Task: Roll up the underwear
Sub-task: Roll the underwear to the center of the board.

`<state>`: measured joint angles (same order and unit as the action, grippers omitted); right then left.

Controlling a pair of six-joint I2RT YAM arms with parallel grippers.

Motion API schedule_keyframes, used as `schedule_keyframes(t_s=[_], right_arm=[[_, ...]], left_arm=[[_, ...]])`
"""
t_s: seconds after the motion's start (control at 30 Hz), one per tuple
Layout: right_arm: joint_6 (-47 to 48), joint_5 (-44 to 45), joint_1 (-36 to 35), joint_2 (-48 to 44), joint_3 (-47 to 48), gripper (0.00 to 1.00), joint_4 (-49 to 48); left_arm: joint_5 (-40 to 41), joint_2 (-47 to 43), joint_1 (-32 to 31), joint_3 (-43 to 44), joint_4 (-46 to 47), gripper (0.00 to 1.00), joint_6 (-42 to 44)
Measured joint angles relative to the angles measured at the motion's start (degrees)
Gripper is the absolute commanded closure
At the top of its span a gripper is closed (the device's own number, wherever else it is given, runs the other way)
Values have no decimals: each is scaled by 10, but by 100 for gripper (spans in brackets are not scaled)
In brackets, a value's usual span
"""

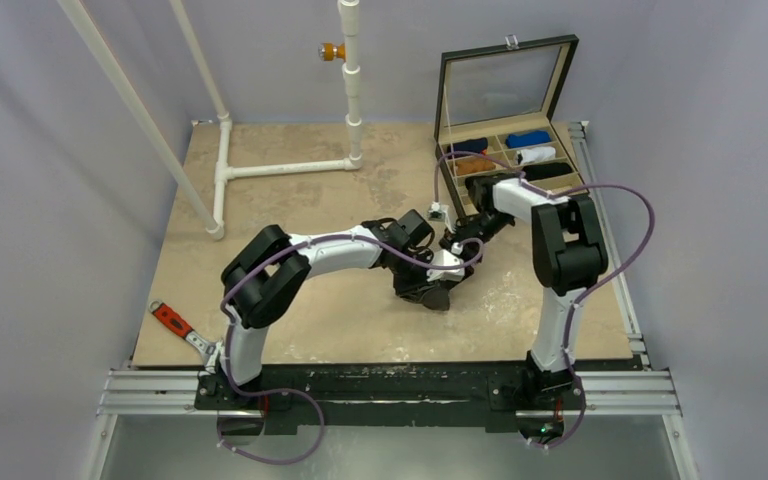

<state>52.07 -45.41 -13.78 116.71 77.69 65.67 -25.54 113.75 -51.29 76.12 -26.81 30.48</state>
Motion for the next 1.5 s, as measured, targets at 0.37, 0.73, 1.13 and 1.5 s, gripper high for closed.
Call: schedule_keyframes(t_s=[0.37, 0.73, 1.13, 1.5], right_arm=[[3, 43, 112, -139, -90, 41, -46], [-46, 59, 160, -326, -230, 40, -183], [-63, 86, 109, -509, -312, 33, -274], [-82, 185, -72, -508, -341, 29, -329]], left_arm=[[-57, 31, 28, 41, -44, 100, -16], [-148, 130, 64, 183, -189, 100, -47], [-251, 234, 102, 305, -330, 100, -83], [-276, 256, 103, 314, -389, 100, -100]])
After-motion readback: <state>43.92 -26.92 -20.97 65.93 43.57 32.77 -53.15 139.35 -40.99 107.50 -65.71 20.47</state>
